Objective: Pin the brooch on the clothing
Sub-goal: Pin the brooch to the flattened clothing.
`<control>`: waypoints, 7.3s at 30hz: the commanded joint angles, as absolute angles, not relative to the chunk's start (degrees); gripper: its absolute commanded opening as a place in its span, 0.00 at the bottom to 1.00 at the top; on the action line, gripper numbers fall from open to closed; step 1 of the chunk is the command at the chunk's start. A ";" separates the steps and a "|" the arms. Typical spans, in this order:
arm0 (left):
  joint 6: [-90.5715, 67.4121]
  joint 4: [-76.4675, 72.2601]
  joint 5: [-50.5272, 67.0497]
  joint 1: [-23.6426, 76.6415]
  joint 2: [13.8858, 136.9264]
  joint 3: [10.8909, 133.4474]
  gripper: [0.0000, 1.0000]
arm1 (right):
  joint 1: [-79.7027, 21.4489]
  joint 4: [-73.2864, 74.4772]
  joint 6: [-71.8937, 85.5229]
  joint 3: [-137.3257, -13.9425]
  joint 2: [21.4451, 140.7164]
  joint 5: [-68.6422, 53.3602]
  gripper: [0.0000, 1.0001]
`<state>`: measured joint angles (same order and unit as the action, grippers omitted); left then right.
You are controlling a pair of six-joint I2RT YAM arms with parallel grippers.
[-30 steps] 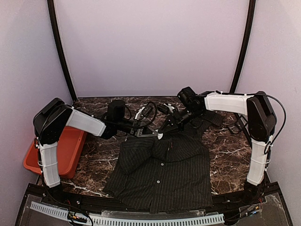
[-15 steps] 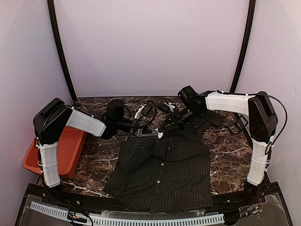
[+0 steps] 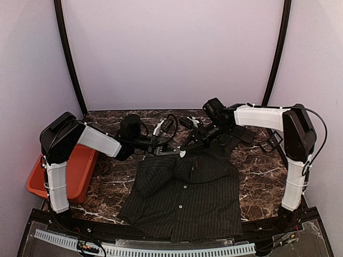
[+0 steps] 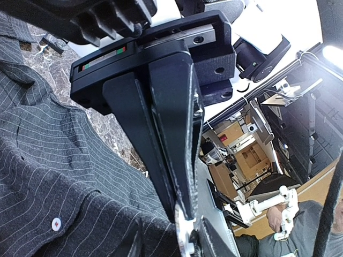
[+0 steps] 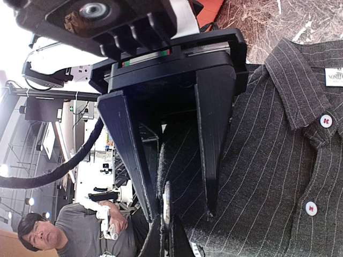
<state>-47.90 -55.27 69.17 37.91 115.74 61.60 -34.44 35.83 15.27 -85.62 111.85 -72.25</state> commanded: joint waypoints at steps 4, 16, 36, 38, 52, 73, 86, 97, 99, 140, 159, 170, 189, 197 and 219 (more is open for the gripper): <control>-47.65 -54.27 66.92 38.37 116.46 60.82 0.32 | -34.88 34.23 15.56 -85.34 109.07 -75.45 0.00; -39.14 -40.62 63.80 38.95 115.97 62.75 0.19 | -34.87 33.95 15.65 -84.92 108.59 -75.41 0.00; -58.90 -69.89 65.88 38.56 118.68 59.69 0.11 | -34.59 33.17 15.96 -84.08 108.55 -75.24 0.00; -59.70 -70.91 66.31 38.57 118.73 59.64 0.09 | -34.48 32.53 16.44 -83.86 108.31 -75.23 0.00; -61.09 -71.30 68.28 38.54 118.87 60.12 0.01 | -32.33 30.18 17.59 -81.82 106.38 -75.13 0.26; -62.22 -71.36 68.90 38.58 118.96 60.26 0.01 | -33.56 35.62 11.69 -84.04 108.46 -65.99 0.21; -62.27 -71.63 68.97 38.58 119.26 60.23 0.01 | -34.56 36.39 11.34 -84.49 110.08 -65.31 0.11; -62.91 -72.26 68.63 38.54 119.31 59.93 0.18 | -34.61 36.04 11.21 -84.11 109.07 -64.93 0.00; -64.04 -73.41 68.67 38.39 119.28 59.73 0.25 | -34.48 35.86 11.12 -83.34 108.34 -64.30 0.00; -39.02 -43.94 73.89 38.92 111.97 62.13 0.32 | -33.93 22.78 20.44 -77.06 106.00 -76.68 0.00; -40.34 -46.16 73.25 39.37 112.72 61.92 0.22 | -34.42 21.80 21.12 -76.30 105.82 -78.40 0.00; -43.14 -49.48 73.04 39.35 113.73 61.81 0.21 | -35.23 22.73 20.16 -76.34 105.91 -78.51 0.00; -43.13 -48.15 72.14 39.29 114.87 62.06 0.18 | -36.55 27.02 16.25 -77.68 106.18 -77.20 0.00; -34.92 -35.29 70.11 39.28 114.40 64.11 0.15 | -36.99 28.60 14.82 -78.64 106.05 -76.64 0.00; -27.14 -22.04 64.86 38.91 114.43 66.47 0.10 | -38.57 32.19 11.34 -79.63 106.08 -75.56 0.00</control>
<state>-30.13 -28.73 72.64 39.55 114.37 65.54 -36.01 31.66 12.51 -77.17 107.28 -68.18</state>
